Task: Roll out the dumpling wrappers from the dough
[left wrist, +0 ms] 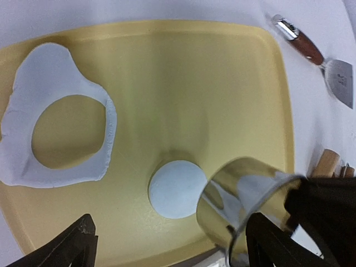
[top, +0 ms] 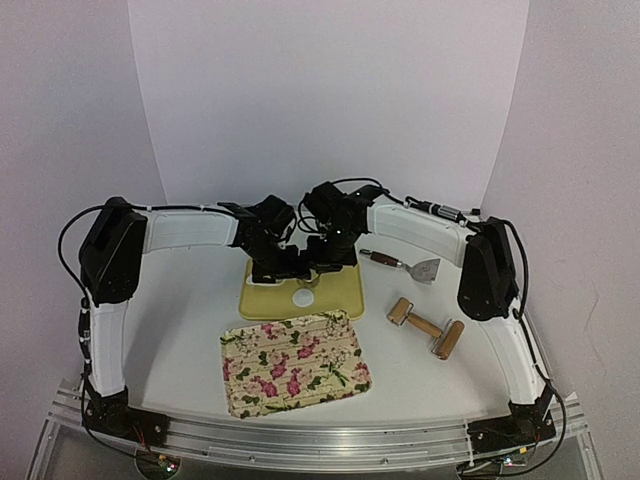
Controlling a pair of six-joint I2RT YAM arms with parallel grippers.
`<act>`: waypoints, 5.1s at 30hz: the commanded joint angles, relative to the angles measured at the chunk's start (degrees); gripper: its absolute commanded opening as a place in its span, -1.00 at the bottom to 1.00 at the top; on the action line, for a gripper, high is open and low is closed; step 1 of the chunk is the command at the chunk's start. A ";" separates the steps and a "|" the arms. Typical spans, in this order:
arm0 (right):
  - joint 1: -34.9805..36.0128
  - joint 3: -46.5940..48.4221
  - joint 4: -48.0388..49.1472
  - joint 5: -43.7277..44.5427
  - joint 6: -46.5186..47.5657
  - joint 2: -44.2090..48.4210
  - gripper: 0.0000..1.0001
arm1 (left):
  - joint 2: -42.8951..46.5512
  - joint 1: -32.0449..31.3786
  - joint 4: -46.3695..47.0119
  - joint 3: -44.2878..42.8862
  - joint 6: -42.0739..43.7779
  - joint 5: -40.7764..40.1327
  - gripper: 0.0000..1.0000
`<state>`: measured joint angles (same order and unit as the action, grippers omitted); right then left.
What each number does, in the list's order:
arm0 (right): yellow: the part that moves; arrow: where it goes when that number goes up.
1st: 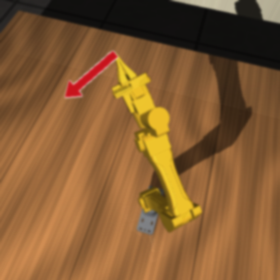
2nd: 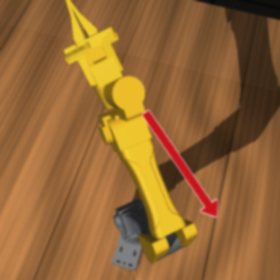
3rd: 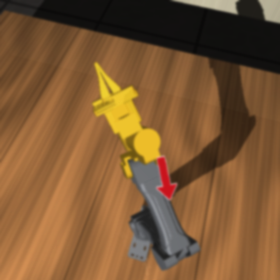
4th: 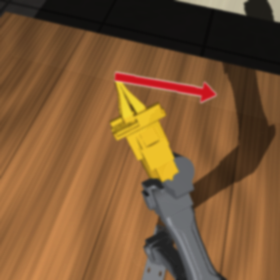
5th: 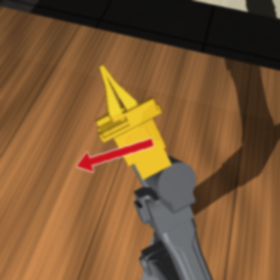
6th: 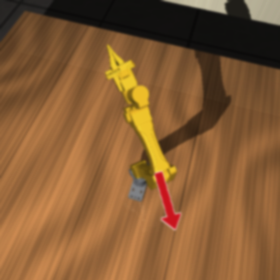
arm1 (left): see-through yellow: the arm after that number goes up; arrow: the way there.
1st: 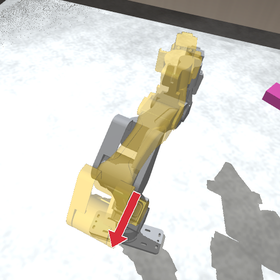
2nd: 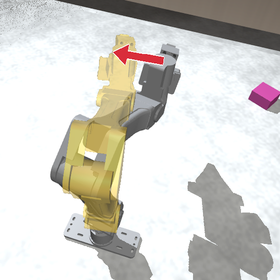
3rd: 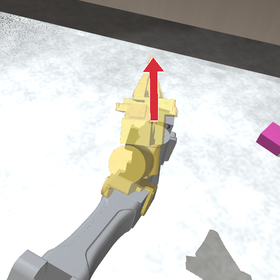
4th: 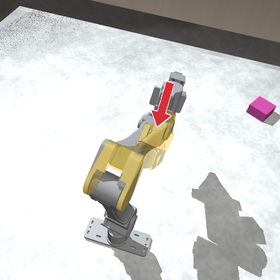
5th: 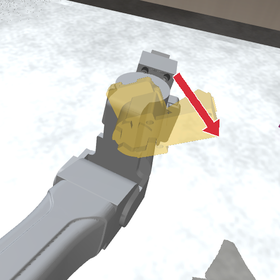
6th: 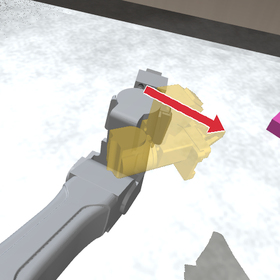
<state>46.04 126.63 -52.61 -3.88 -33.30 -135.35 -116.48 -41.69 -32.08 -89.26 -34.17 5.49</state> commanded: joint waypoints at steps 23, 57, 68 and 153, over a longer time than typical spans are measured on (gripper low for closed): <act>-14.40 -19.85 -4.55 3.47 1.36 9.09 -1.00 | 23.45 16.09 4.57 30.41 -0.67 12.02 0.90; -17.05 2.48 -5.39 4.33 25.10 -0.56 0.43 | 19.02 9.96 10.66 29.34 -1.05 10.65 0.84; -20.90 5.42 -5.40 4.32 31.64 -8.24 0.49 | 20.63 10.48 6.43 24.34 -1.74 10.25 0.86; 11.63 -7.71 2.43 -8.16 53.28 17.31 -1.00 | 26.52 9.15 4.94 21.23 -11.46 49.36 0.00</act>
<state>57.46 115.95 -50.15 -13.25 18.49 -117.93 -89.45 -31.62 -25.92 -67.18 -47.54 52.89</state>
